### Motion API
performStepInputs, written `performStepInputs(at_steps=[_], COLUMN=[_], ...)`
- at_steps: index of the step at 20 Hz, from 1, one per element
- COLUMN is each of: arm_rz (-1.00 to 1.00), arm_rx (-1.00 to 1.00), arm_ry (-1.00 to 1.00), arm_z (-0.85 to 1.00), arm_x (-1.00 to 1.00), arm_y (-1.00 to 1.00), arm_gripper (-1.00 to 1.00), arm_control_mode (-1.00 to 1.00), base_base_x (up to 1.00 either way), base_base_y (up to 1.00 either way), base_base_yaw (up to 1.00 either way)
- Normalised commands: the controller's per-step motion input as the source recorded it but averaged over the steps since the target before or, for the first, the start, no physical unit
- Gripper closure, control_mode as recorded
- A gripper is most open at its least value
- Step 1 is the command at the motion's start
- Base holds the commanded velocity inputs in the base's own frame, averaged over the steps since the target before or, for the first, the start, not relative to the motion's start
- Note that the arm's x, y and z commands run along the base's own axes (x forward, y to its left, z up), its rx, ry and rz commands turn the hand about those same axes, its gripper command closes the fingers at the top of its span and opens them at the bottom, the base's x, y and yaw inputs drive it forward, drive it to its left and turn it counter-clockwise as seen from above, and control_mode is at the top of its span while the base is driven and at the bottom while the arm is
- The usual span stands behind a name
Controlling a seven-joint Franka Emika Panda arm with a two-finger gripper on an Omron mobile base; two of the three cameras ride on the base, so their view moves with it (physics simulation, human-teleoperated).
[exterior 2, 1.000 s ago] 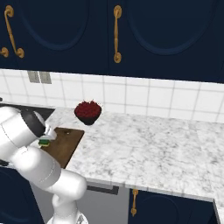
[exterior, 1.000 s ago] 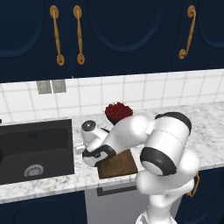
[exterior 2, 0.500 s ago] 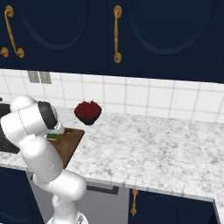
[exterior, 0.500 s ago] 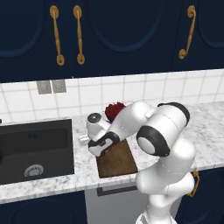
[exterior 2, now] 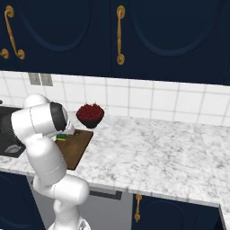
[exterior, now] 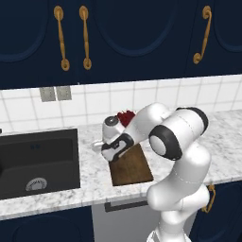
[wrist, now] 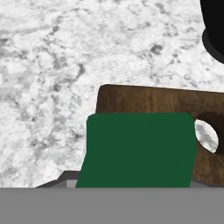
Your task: Pick up the sponge from the counter and clean the cutting board by briefly scrubbing or pressing down on the cutting board. Once finished, release the sponge.
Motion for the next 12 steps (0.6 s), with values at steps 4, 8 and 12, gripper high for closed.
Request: performStepInputs(at_steps=[4,8,12], arm_rz=[0.0,0.0,0.0], arm_rx=[0.0,0.02,0.0], arm_ry=[0.0,0.01,0.0], arm_z=[0.01,0.03,-0.26], arm_x=[0.09,0.11,0.27], arm_y=[-0.2,-0.46,-0.54], arm_gripper=[1.0,1.0,1.0], arm_control_mode=[-1.0,-1.0,-1.0], base_base_x=[0.0,0.0,0.0], base_base_y=[0.0,0.0,0.0], base_base_yaw=[0.0,0.0,0.0])
